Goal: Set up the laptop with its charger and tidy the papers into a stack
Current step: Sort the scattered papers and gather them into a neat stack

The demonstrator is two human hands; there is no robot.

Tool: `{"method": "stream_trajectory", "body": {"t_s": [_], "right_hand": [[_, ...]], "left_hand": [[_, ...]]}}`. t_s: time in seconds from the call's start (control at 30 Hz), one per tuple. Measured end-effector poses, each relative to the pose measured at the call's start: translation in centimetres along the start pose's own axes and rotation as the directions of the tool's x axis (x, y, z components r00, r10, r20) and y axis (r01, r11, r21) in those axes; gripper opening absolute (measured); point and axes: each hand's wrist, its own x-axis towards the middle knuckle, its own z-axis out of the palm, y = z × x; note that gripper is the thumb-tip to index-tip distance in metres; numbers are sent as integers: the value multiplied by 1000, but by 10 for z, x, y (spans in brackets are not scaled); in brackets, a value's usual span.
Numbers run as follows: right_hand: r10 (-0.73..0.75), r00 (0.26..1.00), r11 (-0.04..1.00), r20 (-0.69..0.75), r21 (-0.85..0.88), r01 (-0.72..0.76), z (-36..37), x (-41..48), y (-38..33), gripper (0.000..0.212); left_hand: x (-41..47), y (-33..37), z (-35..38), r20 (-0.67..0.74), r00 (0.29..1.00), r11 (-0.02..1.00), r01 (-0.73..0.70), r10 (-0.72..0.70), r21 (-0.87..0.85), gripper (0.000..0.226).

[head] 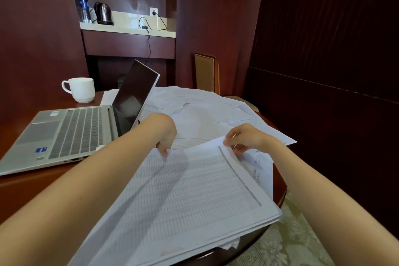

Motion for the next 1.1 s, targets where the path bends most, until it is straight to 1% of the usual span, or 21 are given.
{"method": "stream_trajectory", "body": {"t_s": [0.03, 0.07, 0.1, 0.17, 0.23, 0.3, 0.37, 0.43, 0.5, 0.53, 0.57, 0.63, 0.67, 0.7, 0.73, 0.77, 0.83, 0.9, 0.97, 1.03, 1.1], "right_hand": [[24, 1000, 1000, 12, 8, -24, -1, 0, 1, 9], [57, 998, 998, 20, 11, -58, -3, 1, 3, 7], [101, 995, 995, 8, 4, -101, -4, 4, 5, 5], [214, 970, 976, -113, -17, -218, -6, 9, 8, 6], [300, 918, 953, -260, 34, -301, -9, 9, 13, 11], [326, 890, 943, -317, 173, -284, -12, 6, 17, 10], [384, 867, 896, -318, 354, -267, -16, 2, 20, 21], [440, 838, 844, -322, 466, -264, -19, 1, 19, 35], [477, 821, 803, -313, 536, -262, -21, -1, 16, 45], [499, 818, 769, -286, 582, -265, -22, -3, 18, 45], [516, 822, 721, -240, 640, -265, -23, -5, 21, 40], [542, 832, 605, -116, 741, -291, -24, -8, 30, 13], [540, 841, 553, -44, 772, -314, -22, -11, 32, 5], [529, 849, 537, -5, 776, -330, -21, -9, 36, 4], [519, 855, 554, -5, 764, -332, -21, -7, 39, 4], [504, 864, 604, -16, 721, -339, -19, -5, 40, 6], [455, 890, 729, -22, 583, -359, -12, -2, 38, 13], [406, 914, 814, -10, 458, -357, -1, -1, 33, 20], [363, 931, 860, -32, 395, -322, 6, -2, 29, 21], [309, 947, 888, -92, 385, -252, 8, -2, 27, 16], [277, 953, 895, -125, 394, -209, 5, -2, 23, 19]], "left_hand": [[2, 1, 0, 1, 1000, 1000, -8, 8, 19, 27], [6, 2, 0, 9, 999, 999, -32, 32, -3, 31], [10, 3, 1, 13, 998, 995, -64, 65, -74, 38], [12, 8, 0, 11, 992, 957, -115, 123, -266, 54], [14, 14, 0, 7, 989, 929, -139, 150, -343, 65], [19, 17, 2, -5, 988, 930, -147, 154, -338, 70], [23, 18, 5, -17, 987, 921, -155, 159, -358, 73], [27, 17, 9, -33, 983, 894, -177, 179, -413, 74], [28, 16, 12, -61, 975, 861, -218, 214, -460, 65], [28, 15, 12, -79, 969, 849, -245, 236, -468, 60], [27, 13, 13, -103, 960, 834, -277, 260, -478, 58], [26, 11, 16, -145, 938, 773, -342, 315, -535, 58], [26, 9, 18, -153, 929, 735, -362, 338, -574, 59], [26, 9, 20, -160, 921, 700, -376, 356, -608, 60], [26, 8, 22, -166, 916, 672, -383, 365, -633, 59], [26, 8, 23, -169, 913, 650, -385, 371, -655, 57], [27, 8, 25, -175, 909, 619, -388, 378, -683, 54], [29, 7, 27, -190, 907, 610, -397, 377, -685, 53], [30, 7, 28, -200, 905, 605, -403, 376, -687, 51], [31, 6, 28, -200, 904, 597, -403, 378, -693, 47], [30, 5, 26, -202, 901, 589, -407, 384, -698, 42]]}}
